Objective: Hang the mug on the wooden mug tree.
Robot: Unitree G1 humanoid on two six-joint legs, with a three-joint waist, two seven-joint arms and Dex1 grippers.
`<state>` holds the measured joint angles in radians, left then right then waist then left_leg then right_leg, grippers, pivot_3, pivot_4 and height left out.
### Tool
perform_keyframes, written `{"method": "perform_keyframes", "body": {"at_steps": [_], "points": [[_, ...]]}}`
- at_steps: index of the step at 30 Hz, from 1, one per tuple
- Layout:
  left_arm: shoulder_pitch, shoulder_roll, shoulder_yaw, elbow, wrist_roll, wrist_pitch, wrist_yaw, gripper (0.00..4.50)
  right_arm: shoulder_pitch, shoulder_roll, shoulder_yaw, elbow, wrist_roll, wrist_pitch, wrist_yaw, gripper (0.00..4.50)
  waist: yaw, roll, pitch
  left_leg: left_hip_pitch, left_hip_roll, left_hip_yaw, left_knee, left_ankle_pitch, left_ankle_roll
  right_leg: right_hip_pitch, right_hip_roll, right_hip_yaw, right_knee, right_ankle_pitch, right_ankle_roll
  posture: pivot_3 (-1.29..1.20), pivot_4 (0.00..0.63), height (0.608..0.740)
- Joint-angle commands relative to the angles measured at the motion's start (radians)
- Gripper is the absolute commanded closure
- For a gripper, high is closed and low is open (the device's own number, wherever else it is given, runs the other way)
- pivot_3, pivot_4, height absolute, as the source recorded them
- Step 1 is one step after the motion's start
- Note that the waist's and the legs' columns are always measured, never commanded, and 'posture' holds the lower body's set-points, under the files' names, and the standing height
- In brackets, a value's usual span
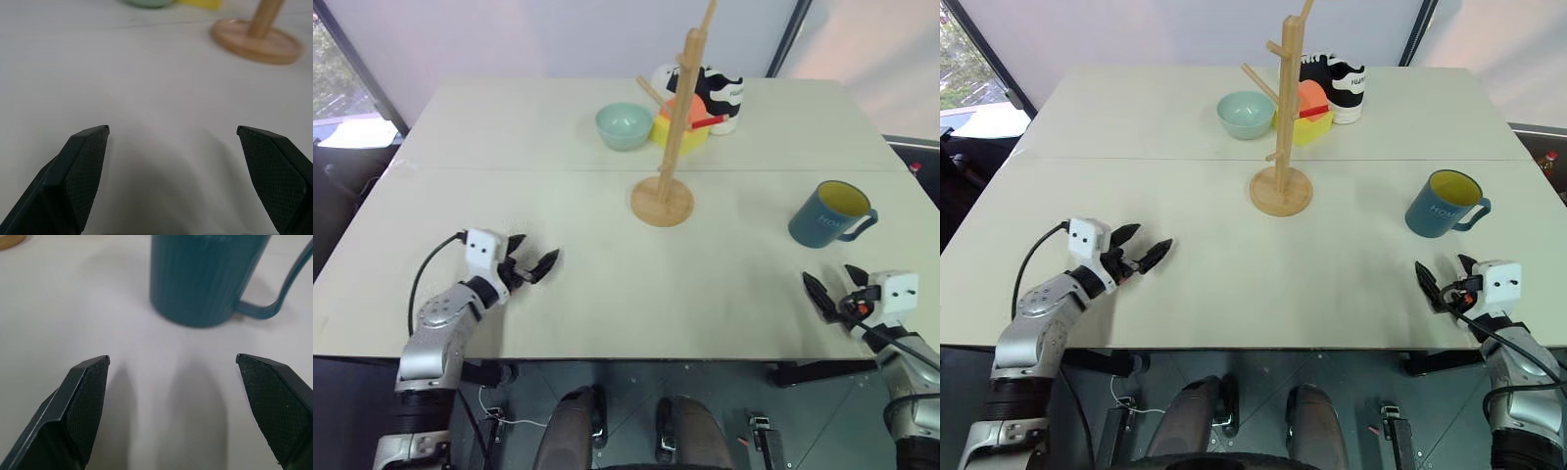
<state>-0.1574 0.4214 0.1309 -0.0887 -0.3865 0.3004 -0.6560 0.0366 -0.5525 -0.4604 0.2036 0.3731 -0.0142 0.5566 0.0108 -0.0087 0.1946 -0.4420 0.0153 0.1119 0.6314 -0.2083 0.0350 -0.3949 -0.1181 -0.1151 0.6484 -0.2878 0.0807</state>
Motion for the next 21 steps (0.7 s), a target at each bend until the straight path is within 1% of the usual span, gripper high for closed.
{"method": "perform_keyframes", "body": {"at_steps": [1,5,8,13,21], "points": [[0.0,0.006,-0.062,-0.13,-0.063,0.033,-0.081,0.0,-0.024,-0.028,-0.058,0.002,-0.004,0.0,-0.057,0.19,0.001,0.0,0.0,0.0,0.0,0.0,0.0,0.0,0.0,0.0,0.0,0.0,0.0,0.0,0.0,0.0,0.15,0.735],[-0.025,0.028,-0.184,-0.246,-0.098,0.102,-0.173,0.0,-0.064,-0.044,-0.065,0.034,-0.048,-0.002,-0.134,0.19,0.0,0.001,-0.001,0.0,0.0,0.0,0.0,0.0,0.0,0.001,0.0,0.0,0.0,0.0,0.0,0.0,0.15,0.735],[-0.061,0.026,-0.249,-0.274,-0.076,0.115,-0.19,0.0,-0.106,-0.052,-0.067,0.068,-0.068,-0.003,-0.177,0.19,0.0,0.003,-0.002,0.001,0.0,0.0,0.001,0.001,0.0,0.001,0.001,0.0,0.001,0.0,0.0,0.0,0.15,0.735],[-0.112,0.007,-0.272,-0.277,-0.077,0.115,-0.177,0.0,-0.18,-0.073,-0.059,0.153,-0.092,-0.017,-0.207,0.19,-0.002,0.005,-0.003,0.001,0.0,0.0,0.001,0.003,0.002,0.001,0.002,0.0,0.002,0.0,0.0,0.0,0.15,0.735],[-0.115,0.015,-0.275,-0.317,-0.09,0.126,-0.182,0.0,-0.282,-0.099,-0.042,0.302,-0.116,-0.064,-0.214,0.19,0.0,0.005,-0.003,0.001,0.0,0.0,0.002,0.005,0.001,0.001,0.003,0.0,0.003,0.0,0.0,0.0,0.15,0.735]]}}
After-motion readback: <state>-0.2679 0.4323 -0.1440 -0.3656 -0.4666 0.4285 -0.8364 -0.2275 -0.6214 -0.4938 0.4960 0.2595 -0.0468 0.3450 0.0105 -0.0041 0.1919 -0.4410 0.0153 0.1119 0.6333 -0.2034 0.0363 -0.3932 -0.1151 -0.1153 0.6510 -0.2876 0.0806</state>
